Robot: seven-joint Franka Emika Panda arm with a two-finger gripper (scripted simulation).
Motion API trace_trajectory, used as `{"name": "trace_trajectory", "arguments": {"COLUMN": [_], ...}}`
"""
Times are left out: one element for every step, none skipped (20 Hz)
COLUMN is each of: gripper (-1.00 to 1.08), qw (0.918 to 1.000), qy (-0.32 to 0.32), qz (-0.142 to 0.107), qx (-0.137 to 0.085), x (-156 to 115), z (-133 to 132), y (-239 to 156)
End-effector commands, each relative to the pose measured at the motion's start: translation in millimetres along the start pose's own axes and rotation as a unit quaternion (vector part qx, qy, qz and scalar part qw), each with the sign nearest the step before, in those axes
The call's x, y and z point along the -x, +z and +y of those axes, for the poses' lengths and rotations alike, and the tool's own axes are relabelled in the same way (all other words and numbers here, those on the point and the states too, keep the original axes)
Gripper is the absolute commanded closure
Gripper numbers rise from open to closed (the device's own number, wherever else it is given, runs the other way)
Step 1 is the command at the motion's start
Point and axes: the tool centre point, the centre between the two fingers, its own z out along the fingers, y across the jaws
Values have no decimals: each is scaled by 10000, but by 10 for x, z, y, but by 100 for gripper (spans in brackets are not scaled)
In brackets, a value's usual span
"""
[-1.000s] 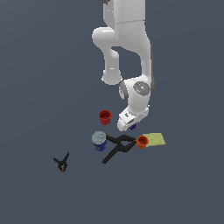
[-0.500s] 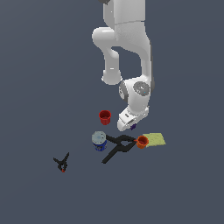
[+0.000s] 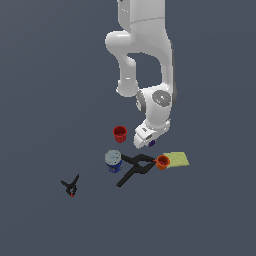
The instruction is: Pick up a designated object from a clutter of objects.
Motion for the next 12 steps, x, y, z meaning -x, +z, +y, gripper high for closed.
{"name": "trace_trajectory", "arguments": {"gripper": [108, 108, 108, 108, 108, 108, 108, 108, 108, 108, 108, 108], "qw": [10000, 10000, 10000, 10000, 10000, 10000, 10000, 10000, 10000, 10000, 10000, 10000], "qy": [-1, -1, -1, -1, -1, -1, -3, -3, -3, -3, -3, -3], "qz": [3, 3, 3, 3, 3, 3, 2, 2, 2, 2, 2, 2], "qx": [4, 4, 4, 4, 4, 4, 6, 6, 6, 6, 6, 6], "x": [21, 33, 47, 61, 77, 94, 111, 130, 150, 171, 193, 215], "z": [5, 7, 10, 13, 15, 18, 19, 23, 26, 29, 33, 36], "y": [-88, -131, -178, -229, -284, -344, -406, -474, -546, -622, -702, -784]}}
